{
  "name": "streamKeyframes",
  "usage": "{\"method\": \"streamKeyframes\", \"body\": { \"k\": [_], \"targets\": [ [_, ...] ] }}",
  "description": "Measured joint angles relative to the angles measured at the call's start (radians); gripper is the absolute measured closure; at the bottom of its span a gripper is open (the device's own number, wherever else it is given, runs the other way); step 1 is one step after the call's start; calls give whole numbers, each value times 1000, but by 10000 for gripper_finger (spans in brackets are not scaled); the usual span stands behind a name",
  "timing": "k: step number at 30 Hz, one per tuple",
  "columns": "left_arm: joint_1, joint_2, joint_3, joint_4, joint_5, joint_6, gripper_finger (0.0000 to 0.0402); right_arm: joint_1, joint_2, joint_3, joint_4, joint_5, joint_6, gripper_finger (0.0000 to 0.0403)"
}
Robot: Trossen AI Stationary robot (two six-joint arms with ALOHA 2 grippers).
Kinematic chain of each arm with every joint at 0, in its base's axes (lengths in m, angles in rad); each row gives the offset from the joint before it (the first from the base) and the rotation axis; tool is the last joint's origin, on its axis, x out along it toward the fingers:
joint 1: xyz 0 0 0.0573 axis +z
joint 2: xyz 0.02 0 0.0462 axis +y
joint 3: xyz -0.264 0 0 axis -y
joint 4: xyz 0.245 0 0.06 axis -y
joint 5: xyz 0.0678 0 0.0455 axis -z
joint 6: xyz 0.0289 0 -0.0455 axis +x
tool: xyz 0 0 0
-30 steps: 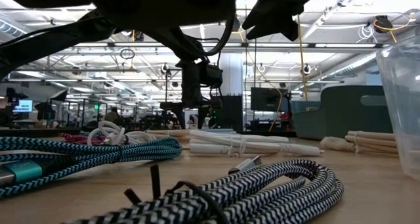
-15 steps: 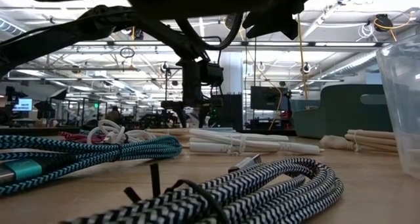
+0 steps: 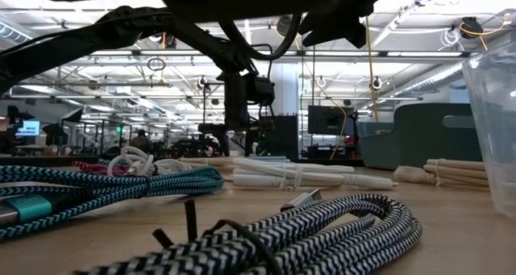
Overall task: Pick & Place USB Port
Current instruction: Put the blue hdmi cable into the blue bin
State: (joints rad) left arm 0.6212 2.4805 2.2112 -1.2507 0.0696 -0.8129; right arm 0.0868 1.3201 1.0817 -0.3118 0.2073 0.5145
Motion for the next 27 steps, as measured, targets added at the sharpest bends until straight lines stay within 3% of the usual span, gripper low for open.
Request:
{"method": "streamKeyframes", "body": {
  "k": [27],
  "targets": [
    [-43, 0, 0, -13, -15, -4, 192, 0, -37, -1, 50, 6, 1, 275]
  ]
}}
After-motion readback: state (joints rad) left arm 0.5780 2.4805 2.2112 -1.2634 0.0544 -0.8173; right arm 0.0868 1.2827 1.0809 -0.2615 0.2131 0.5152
